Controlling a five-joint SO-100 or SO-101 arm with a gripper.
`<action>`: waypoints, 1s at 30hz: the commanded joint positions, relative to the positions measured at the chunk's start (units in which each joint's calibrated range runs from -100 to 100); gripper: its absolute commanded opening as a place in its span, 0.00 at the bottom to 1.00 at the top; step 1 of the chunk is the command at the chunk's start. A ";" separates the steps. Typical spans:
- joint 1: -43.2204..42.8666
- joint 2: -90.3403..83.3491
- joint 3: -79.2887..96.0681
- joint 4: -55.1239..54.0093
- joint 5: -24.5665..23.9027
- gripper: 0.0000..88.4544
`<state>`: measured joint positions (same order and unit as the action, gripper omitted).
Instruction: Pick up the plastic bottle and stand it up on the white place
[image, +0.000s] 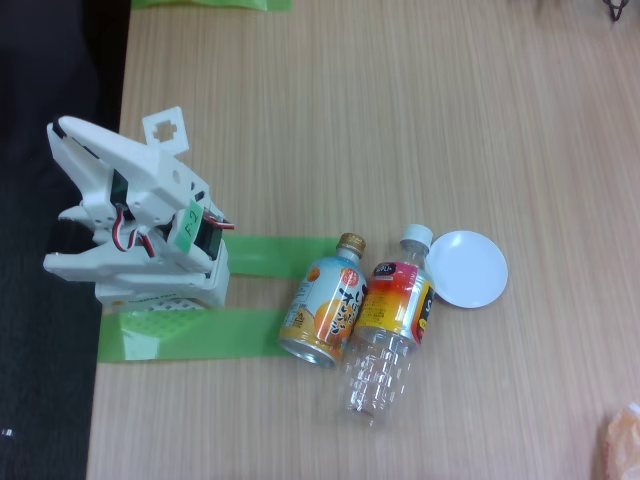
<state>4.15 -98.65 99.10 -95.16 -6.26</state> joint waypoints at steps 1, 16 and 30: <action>0.45 0.08 0.27 0.65 0.30 0.02; 0.45 0.08 0.27 0.65 0.30 0.02; 0.37 0.84 0.27 0.74 0.30 0.02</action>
<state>4.15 -98.65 99.10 -95.16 -6.26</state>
